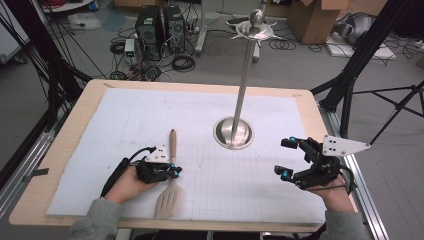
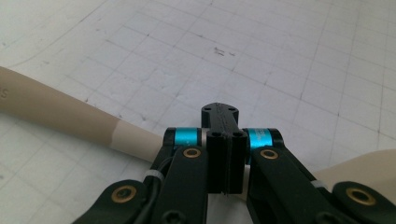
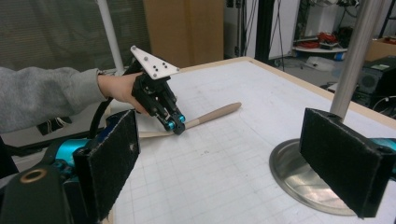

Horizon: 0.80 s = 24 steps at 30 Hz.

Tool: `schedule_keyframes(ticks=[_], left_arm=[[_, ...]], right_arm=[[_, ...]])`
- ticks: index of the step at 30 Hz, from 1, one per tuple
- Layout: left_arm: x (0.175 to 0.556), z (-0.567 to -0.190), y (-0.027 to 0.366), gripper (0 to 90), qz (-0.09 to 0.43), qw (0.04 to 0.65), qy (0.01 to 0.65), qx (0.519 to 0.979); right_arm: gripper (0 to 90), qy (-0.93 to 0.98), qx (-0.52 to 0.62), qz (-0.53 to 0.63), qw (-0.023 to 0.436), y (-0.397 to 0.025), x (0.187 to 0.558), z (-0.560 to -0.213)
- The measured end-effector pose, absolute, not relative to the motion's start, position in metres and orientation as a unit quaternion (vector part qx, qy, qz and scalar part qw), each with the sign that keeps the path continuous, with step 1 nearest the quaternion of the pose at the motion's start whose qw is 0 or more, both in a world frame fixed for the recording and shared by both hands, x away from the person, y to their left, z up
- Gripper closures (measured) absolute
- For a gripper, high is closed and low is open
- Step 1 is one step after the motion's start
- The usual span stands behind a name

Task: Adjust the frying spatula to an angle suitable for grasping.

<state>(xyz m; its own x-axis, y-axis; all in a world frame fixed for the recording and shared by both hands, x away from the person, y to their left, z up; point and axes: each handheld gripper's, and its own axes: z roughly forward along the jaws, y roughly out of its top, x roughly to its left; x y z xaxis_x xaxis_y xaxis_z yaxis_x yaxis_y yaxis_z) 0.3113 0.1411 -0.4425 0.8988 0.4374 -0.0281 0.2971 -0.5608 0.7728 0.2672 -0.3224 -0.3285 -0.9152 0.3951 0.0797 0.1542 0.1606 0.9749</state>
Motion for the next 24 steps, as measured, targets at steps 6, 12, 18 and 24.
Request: schedule_keyframes(ticks=[6,12,18,24], left_arm=[[0.306,-0.443,0.153,89.6,0.086,0.423,0.216,0.876],[0.301,-0.444,0.163,89.7,0.09,0.428,0.22,0.872],[0.298,-0.445,0.167,89.6,0.092,0.434,0.217,0.869],[0.302,-0.437,0.179,89.5,0.116,0.469,0.229,0.845]], right_arm=[[11.4,0.759,0.176,0.621,0.087,-0.315,0.274,-0.328],[11.4,0.758,0.168,0.625,0.084,-0.31,0.28,-0.327],[11.4,0.76,0.163,0.624,0.079,-0.305,0.283,-0.327],[11.4,0.758,0.164,0.626,0.083,-0.306,0.282,-0.326]])
